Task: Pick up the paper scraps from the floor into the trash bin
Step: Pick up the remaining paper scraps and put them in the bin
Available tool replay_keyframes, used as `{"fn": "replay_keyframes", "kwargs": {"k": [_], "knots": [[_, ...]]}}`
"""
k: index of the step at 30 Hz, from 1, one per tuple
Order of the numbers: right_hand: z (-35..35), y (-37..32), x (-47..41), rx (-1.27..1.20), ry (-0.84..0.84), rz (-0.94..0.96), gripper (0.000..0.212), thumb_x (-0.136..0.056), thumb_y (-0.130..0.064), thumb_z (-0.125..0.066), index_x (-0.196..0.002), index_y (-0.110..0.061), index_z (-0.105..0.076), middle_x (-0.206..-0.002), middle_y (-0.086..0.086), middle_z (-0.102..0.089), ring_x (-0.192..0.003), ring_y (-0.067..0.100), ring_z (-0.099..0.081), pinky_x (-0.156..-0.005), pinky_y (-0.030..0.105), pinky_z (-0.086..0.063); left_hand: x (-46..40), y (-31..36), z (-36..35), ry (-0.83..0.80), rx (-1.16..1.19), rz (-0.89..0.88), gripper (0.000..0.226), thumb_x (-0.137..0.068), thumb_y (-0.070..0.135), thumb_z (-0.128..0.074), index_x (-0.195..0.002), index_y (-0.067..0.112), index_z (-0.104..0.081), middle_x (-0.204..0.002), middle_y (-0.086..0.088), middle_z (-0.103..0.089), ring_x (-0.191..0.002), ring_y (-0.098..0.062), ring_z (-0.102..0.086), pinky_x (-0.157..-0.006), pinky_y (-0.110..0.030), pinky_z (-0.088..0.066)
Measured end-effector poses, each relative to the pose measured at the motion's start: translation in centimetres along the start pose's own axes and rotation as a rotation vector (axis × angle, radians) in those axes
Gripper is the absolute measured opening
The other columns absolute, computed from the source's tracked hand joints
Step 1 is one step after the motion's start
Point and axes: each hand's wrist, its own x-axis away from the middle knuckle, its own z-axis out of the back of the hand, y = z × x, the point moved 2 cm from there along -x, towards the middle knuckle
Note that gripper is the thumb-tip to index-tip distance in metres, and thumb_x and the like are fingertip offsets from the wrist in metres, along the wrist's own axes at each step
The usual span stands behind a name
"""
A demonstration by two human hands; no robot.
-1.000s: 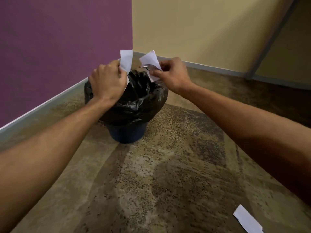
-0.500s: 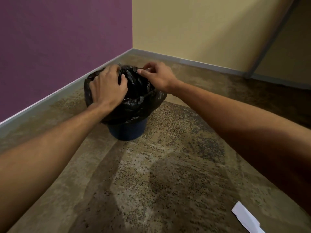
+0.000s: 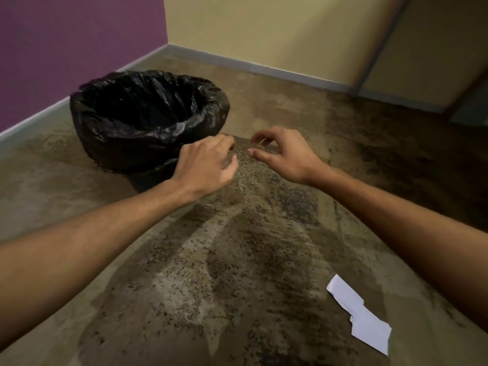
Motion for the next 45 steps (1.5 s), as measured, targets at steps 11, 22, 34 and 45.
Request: {"fn": "replay_keyframes", "kwargs": {"k": [11, 22, 34, 45], "knots": [[-1.4, 9.7, 13.2, 0.085, -0.237, -0.325, 0.031, -0.089, -0.040, -0.066, -0.112, -0.019, -0.067, -0.106, 0.000, -0.069, -0.094, 0.016, -0.063, -0.075, 0.028, -0.047, 3.0, 6.8, -6.4, -0.375, 0.216, -0.142, 0.015, -0.091, 0.033, -0.048, -0.087, 0.020, -0.056, -0.083, 0.009, -0.059, -0.073, -0.010, -0.056, -0.060, -0.026, -0.040], [-3.2, 12.5, 24.7, -0.004, -0.334, -0.570, 0.011, -0.081, -0.037, -0.072, -0.088, -0.035, -0.063, -0.088, -0.003, -0.069, -0.081, 0.016, -0.063, -0.073, 0.037, -0.052, 6.2, 15.1, -11.0, -0.718, 0.213, -0.450, 0.028, -0.090, 0.033, -0.049, -0.104, 0.011, -0.059, -0.101, -0.007, -0.061, -0.095, -0.026, -0.059, -0.078, -0.036, -0.051], [-5.3, 15.2, 33.1, 0.123, -0.497, -0.728, 0.068, -0.068, -0.058, -0.076, -0.126, -0.032, -0.051, -0.119, -0.009, -0.054, -0.107, 0.016, -0.056, -0.091, 0.033, -0.046, 9.4, 22.5, -16.4, -0.904, 0.157, -0.591, 0.065, -0.101, 0.045, -0.028, -0.153, 0.009, -0.013, -0.160, -0.009, -0.018, -0.147, -0.025, -0.016, -0.112, -0.048, -0.028], [-5.9, 16.7, 34.7, -0.100, -0.379, -0.809, 0.038, -0.072, -0.035, -0.082, -0.100, -0.021, -0.060, -0.093, -0.007, -0.062, -0.083, 0.015, -0.060, -0.073, 0.033, -0.050, 9.9, 25.5, -18.7, -0.876, 0.302, -0.697, 0.046, -0.094, 0.037, -0.050, -0.134, 0.015, -0.047, -0.139, -0.012, -0.037, -0.130, -0.028, -0.032, -0.101, -0.042, -0.032]]}}
